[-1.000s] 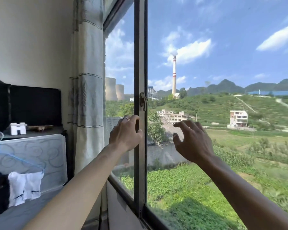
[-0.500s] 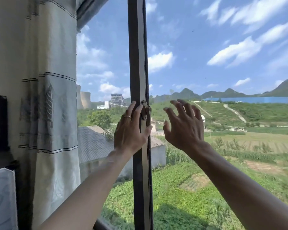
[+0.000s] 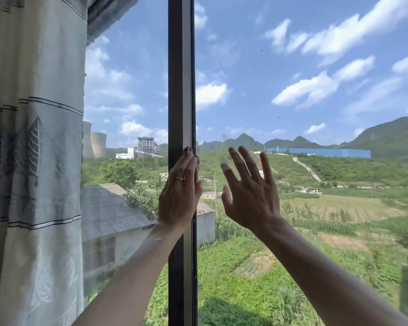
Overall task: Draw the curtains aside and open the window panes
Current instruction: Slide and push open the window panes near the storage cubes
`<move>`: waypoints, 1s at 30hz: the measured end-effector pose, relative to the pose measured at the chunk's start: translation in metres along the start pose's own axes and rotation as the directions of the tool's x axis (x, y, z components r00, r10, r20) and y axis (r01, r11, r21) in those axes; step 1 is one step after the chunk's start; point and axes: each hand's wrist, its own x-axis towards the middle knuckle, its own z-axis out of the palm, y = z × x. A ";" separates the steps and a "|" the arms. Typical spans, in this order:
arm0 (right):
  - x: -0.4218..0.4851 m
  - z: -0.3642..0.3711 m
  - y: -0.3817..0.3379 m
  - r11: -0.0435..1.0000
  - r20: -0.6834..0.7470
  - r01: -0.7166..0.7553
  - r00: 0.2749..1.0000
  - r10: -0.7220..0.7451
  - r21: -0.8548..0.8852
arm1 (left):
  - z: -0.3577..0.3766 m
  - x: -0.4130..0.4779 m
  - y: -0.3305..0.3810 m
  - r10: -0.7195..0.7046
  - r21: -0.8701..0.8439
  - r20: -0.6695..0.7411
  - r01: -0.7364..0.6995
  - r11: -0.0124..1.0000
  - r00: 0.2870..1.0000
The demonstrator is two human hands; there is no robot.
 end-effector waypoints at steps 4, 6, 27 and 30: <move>-0.001 0.001 0.000 1.000 -0.022 0.004 1.000 -0.004 0.012 | -0.005 0.003 -0.006 0.071 0.062 -0.021 -0.069 0.996 0.997; -0.001 0.001 0.000 1.000 -0.033 0.010 0.999 -0.009 0.023 | -0.009 0.003 -0.011 0.125 0.095 -0.012 -0.123 0.988 0.992; -0.002 -0.001 0.003 0.997 -0.042 0.012 0.999 -0.009 0.078 | -0.072 0.049 -0.025 0.031 -0.068 0.182 -0.018 0.998 0.983; -0.002 0.000 0.003 0.997 -0.055 0.010 0.998 -0.006 0.075 | -0.066 0.048 -0.024 -0.130 -0.203 0.087 0.146 0.968 0.988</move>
